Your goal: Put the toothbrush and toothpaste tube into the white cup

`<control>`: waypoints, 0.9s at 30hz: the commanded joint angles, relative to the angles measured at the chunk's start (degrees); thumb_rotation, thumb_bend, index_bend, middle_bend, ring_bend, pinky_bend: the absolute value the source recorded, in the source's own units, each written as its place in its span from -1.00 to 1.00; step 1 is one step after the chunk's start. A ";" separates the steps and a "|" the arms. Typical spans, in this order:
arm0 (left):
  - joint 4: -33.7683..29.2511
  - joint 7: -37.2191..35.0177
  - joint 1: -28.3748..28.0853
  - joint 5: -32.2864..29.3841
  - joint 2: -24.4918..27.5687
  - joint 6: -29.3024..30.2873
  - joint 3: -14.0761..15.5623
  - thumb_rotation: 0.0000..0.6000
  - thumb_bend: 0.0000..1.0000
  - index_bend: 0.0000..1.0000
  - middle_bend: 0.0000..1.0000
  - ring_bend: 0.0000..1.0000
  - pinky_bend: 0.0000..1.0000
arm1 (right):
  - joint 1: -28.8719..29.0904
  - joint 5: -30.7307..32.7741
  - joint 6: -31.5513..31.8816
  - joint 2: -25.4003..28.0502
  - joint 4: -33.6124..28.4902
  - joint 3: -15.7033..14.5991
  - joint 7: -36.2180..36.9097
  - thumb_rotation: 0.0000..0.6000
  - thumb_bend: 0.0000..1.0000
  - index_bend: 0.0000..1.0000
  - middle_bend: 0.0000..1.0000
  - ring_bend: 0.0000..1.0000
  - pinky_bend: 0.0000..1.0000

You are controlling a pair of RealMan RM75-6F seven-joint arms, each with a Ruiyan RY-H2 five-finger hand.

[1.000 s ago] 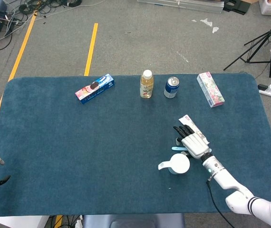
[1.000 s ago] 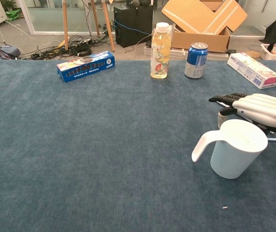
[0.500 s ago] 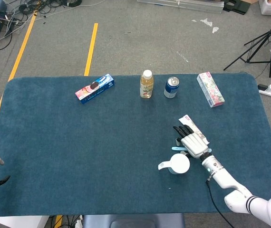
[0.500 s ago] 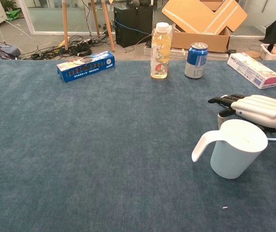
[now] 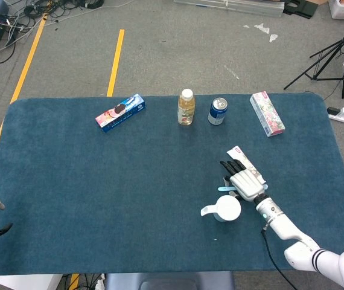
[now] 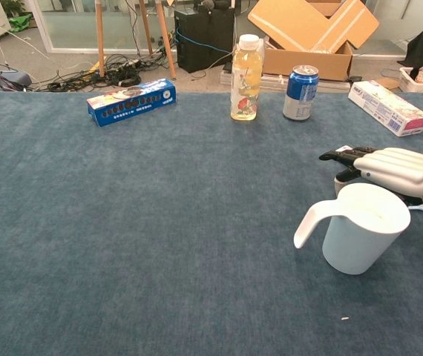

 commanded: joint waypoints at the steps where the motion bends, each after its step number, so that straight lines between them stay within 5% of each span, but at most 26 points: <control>1: 0.01 -0.02 0.01 -0.03 0.01 0.00 -0.01 1.00 -1.00 -0.06 -0.50 -0.51 -0.39 | -0.09 0.07 0.05 0.03 0.03 -0.04 0.29 1.00 -0.41 0.06 -0.97 -1.00 -0.88; 27: 0.08 1.06 -0.14 -0.56 -0.31 -0.43 0.00 1.00 -1.00 -0.06 -0.50 -0.51 -0.39 | -4.23 -1.91 8.98 7.48 -9.08 -0.93 2.94 1.00 -0.41 0.07 -0.97 -1.00 -0.88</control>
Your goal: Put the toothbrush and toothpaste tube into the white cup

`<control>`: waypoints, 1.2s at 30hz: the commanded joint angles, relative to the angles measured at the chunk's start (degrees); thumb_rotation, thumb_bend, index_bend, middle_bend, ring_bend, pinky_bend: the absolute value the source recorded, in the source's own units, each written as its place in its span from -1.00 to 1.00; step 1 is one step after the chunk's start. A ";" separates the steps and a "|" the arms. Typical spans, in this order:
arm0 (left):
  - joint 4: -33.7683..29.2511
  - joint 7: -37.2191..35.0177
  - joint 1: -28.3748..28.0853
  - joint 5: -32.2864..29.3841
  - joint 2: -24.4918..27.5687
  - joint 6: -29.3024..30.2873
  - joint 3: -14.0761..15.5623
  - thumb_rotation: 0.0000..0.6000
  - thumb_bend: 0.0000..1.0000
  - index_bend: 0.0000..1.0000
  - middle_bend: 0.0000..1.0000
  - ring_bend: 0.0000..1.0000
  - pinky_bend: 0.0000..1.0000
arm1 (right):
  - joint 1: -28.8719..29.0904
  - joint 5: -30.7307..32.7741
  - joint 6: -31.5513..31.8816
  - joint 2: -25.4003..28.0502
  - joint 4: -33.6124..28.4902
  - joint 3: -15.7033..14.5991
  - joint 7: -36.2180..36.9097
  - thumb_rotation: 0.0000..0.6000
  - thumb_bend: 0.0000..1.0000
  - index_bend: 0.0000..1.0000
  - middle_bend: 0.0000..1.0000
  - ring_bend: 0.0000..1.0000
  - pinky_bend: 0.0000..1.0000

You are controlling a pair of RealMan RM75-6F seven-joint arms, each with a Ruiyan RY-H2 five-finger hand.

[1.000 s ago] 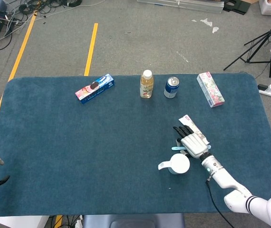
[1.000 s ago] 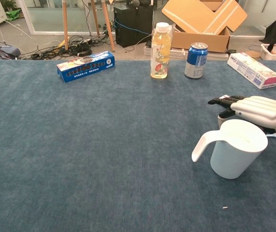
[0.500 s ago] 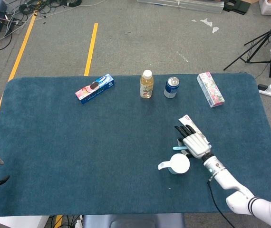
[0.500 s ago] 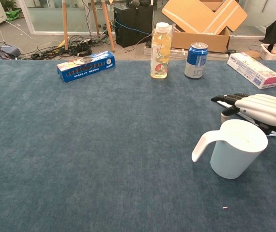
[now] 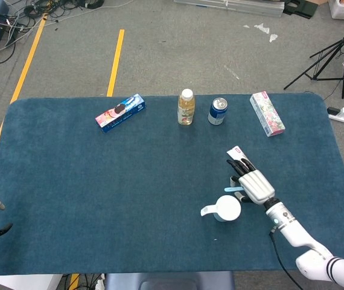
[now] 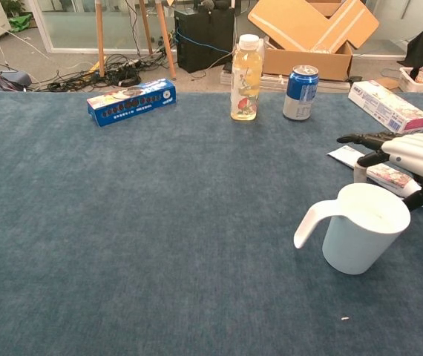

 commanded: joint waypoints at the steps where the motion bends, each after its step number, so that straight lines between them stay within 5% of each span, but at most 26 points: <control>1: 0.01 0.21 -0.04 -0.09 -0.06 -0.08 0.02 1.00 -1.00 -0.06 -0.50 -0.51 -0.39 | -0.95 -0.60 1.82 1.77 -1.98 -0.21 0.69 1.00 -0.41 0.07 -0.97 -1.00 -0.88; 36: 0.07 1.70 -0.61 -1.30 -0.55 -1.16 -0.07 1.00 -1.00 -0.06 -0.50 -0.51 -0.39 | -5.62 -4.18 13.08 12.35 -14.04 1.25 3.26 1.00 -0.38 0.09 -0.96 -1.00 -0.88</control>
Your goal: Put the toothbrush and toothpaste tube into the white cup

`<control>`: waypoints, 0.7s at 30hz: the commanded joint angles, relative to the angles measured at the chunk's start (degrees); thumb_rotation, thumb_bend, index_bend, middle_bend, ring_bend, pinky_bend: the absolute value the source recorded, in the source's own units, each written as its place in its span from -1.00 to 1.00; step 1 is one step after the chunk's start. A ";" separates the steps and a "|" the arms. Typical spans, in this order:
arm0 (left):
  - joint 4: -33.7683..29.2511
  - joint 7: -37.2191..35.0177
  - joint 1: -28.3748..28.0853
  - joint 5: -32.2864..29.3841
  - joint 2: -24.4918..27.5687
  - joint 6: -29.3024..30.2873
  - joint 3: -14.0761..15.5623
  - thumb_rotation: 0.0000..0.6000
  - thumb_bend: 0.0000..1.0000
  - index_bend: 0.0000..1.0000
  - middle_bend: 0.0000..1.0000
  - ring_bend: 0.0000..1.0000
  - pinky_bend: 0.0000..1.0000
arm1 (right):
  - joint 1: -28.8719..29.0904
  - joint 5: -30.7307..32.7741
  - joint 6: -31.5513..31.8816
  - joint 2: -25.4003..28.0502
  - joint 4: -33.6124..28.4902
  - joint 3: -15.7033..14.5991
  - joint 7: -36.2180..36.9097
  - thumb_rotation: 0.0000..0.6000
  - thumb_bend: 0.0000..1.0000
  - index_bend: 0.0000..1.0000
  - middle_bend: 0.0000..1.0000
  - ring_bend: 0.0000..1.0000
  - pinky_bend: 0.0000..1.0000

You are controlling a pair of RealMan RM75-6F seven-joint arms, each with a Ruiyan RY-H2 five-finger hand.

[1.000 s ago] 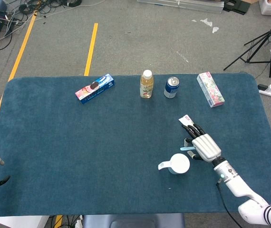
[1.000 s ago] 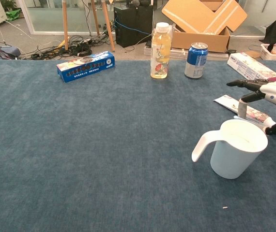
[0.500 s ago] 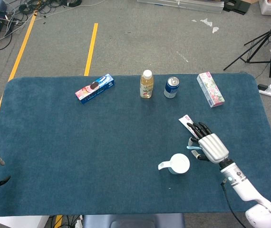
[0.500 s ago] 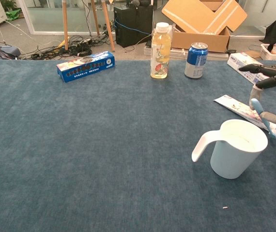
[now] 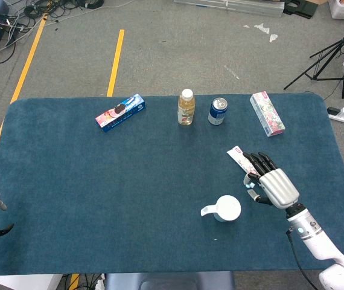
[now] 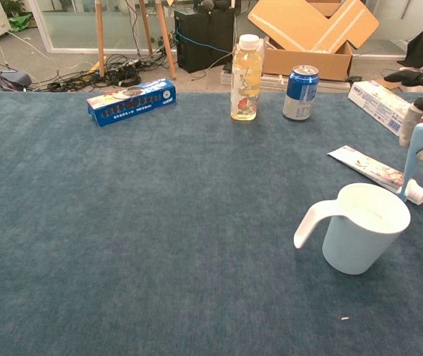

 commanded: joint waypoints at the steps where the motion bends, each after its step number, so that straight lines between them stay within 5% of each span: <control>1: 0.01 0.02 -0.03 -0.06 -0.01 -0.05 -0.02 1.00 -1.00 -0.06 -0.50 -0.51 -0.39 | -0.27 -0.50 0.80 0.77 -1.04 0.21 0.07 1.00 -0.38 0.09 -0.96 -1.00 -0.88; 21: 0.02 -0.23 -0.07 -0.13 0.08 -0.06 -0.03 1.00 -1.00 -0.06 -0.50 -0.51 -0.39 | -1.90 -5.39 6.34 6.13 -9.57 0.47 -2.99 1.00 -0.38 0.11 -0.95 -1.00 -0.88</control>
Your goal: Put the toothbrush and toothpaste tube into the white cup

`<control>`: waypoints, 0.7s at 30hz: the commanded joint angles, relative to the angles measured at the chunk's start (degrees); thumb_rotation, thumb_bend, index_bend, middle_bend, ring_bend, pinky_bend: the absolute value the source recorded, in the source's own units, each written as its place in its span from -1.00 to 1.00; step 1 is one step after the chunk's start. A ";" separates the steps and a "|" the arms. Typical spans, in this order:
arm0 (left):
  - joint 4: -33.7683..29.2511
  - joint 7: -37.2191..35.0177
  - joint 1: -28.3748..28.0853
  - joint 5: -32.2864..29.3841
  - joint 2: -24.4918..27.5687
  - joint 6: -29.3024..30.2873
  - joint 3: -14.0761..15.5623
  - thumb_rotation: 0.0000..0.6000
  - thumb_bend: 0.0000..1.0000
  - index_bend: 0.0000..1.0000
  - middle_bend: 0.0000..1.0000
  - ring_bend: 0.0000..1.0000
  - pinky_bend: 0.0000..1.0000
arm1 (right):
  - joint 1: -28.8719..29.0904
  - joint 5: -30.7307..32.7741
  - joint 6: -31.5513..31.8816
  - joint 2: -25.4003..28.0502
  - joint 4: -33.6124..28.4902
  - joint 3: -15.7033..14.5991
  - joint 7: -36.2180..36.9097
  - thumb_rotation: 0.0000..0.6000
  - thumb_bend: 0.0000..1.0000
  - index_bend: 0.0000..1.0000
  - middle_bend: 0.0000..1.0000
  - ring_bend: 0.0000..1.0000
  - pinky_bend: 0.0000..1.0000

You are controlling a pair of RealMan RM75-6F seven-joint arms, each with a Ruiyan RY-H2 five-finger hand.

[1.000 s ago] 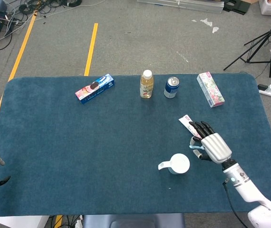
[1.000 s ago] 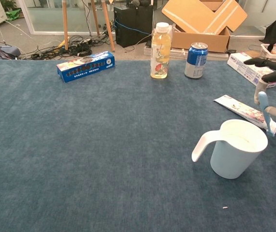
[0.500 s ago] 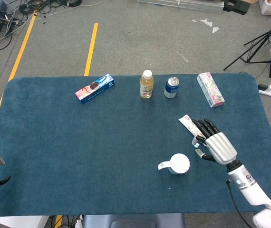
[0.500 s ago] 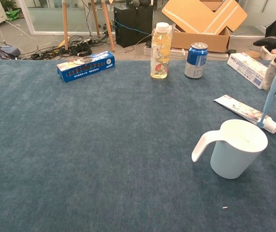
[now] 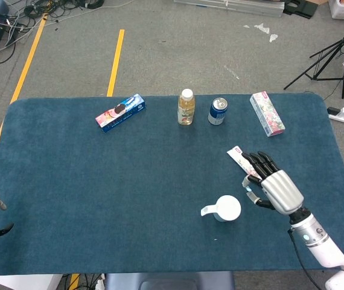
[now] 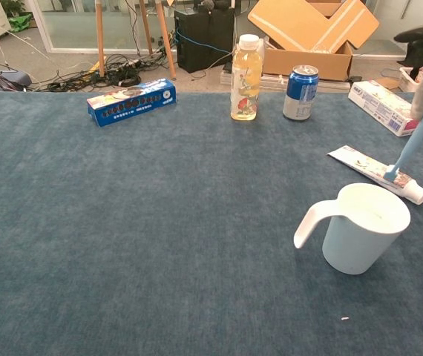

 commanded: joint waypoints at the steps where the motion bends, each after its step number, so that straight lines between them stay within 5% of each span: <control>1: 0.02 0.04 -0.01 0.00 -0.02 0.00 0.00 1.00 -1.00 -0.06 -0.50 -0.51 -0.39 | -0.65 -1.42 1.63 1.46 -1.88 -0.12 -0.65 1.00 -0.38 0.11 -0.95 -1.00 -0.88; 21: 0.16 1.08 -0.32 -0.69 -0.42 -0.45 -0.04 1.00 -1.00 -0.06 -0.50 -0.51 -0.39 | -4.93 -12.19 9.88 9.79 -10.98 -3.38 -1.22 1.00 -0.38 0.11 -0.93 -1.00 -0.88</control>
